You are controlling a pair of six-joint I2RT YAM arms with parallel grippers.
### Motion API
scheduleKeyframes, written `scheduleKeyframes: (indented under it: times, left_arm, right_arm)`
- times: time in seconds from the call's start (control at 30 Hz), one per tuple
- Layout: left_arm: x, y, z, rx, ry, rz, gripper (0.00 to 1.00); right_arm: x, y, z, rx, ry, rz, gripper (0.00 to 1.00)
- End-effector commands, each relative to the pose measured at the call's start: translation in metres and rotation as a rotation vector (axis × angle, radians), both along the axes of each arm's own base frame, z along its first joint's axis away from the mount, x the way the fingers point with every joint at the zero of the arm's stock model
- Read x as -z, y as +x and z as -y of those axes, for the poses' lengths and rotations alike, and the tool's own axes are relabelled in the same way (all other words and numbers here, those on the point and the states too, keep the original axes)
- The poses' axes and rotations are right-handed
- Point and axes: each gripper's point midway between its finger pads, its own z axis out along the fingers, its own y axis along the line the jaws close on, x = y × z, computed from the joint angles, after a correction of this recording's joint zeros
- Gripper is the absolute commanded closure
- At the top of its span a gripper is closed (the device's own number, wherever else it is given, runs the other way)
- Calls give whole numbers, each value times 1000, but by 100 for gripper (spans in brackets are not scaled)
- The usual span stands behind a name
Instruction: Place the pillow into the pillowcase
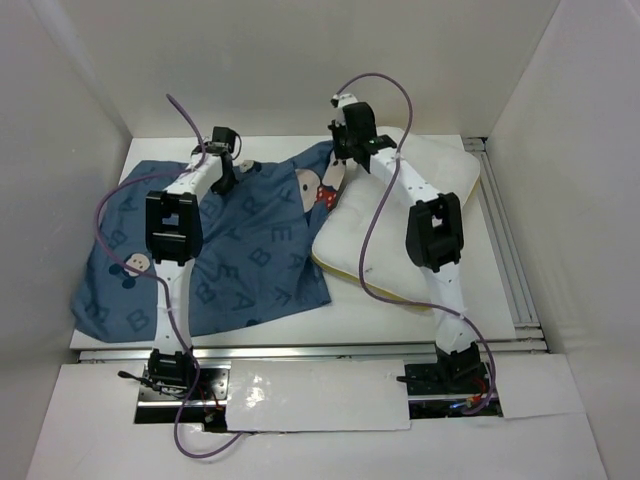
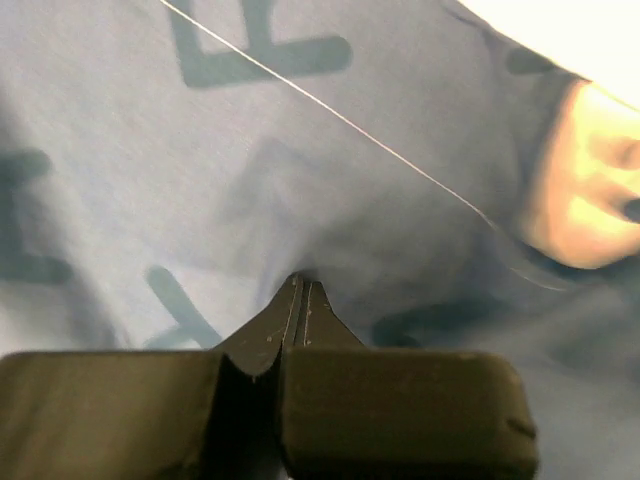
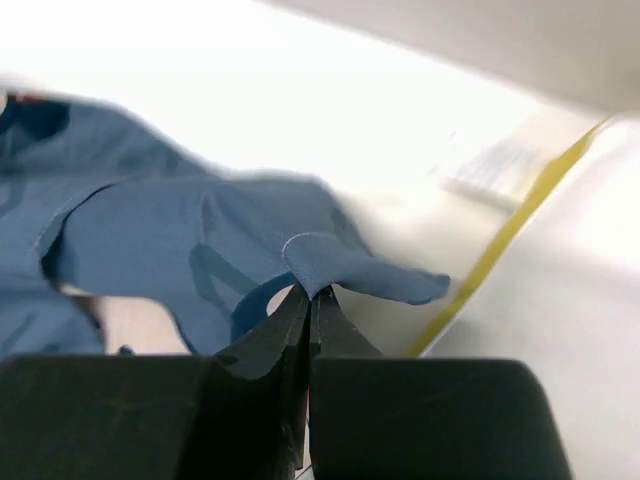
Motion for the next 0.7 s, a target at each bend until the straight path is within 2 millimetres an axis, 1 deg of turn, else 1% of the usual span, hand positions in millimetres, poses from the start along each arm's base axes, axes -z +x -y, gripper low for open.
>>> scheduleKeyframes:
  times: [0.0, 0.03, 0.07, 0.1, 0.13, 0.17, 0.2, 0.23, 0.27, 0.3, 0.33, 0.37, 0.4, 0.43, 0.47, 0.5, 0.53, 0.57, 0.6, 0.63, 0.67]
  left_arm:
    - [33, -5, -27, -28, 66, -104, 100]
    - [34, -3, -24, -21, 49, -105, 100]
    - [30, 2, -21, -15, 36, -89, 100]
    - [33, 4, -23, -15, 11, -89, 100]
    - [26, 10, -21, -9, -2, -66, 100]
    - [26, 11, -21, -9, -2, -66, 100]
    - [23, 13, -21, -9, -2, -55, 100]
    - [9, 21, -21, 8, 6, -21, 100]
    - [-9, 26, -21, 17, 10, 15, 100]
    - [-24, 31, -21, 25, 13, 44, 100]
    - [-39, 35, -22, 42, 23, 70, 100]
    - [-57, 38, -22, 42, 23, 105, 87]
    - [-91, 38, -22, 50, 28, 163, 78]
    - [-103, 33, -21, 56, 20, 169, 68]
    - [-128, 23, -18, 68, 3, 201, 46]
    - [-151, 20, -18, 68, 3, 243, 45]
    - [-162, 14, -16, 66, -14, 259, 41]
    - [-156, 2, -16, 65, -14, 236, 32]
    - [-162, -7, -16, 65, -14, 237, 18]
    - [-187, -21, -15, 47, -4, 279, 0]
    - [-165, -41, -7, 30, -27, 220, 0]
  right_arm:
    - [7, 44, 16, 32, -86, 132, 100]
    - [11, 53, 26, 43, -96, 144, 90]
    - [11, 60, 27, 32, -95, 163, 73]
    - [9, 67, 32, 20, -94, 181, 66]
    - [17, 67, 30, 11, -93, 170, 63]
    - [10, 69, 30, 12, -89, 183, 54]
    - [10, 68, 28, -2, -93, 185, 34]
    - [1, 65, 29, -2, -90, 192, 26]
    - [0, 60, 24, -11, -89, 193, 16]
    - [-9, 58, 25, -10, -86, 203, 6]
    - [-20, 55, 26, -10, -85, 206, 1]
    - [-39, 43, 20, -23, -83, 209, 0]
    - [-42, 32, 12, -48, -82, 195, 0]
    - [-72, 20, 11, -46, -77, 222, 0]
    - [-59, -11, 4, -54, -109, 149, 0]
    - [-59, -12, 4, -54, -110, 148, 0]
    - [-82, -30, 4, -28, -82, 151, 0]
    - [-49, -56, 6, -10, -130, 53, 0]
    - [-41, -71, 7, 2, -125, 21, 0]
    - [-29, -87, 8, 10, -113, -22, 0]
    - [-43, -100, 8, 45, -19, -18, 0]
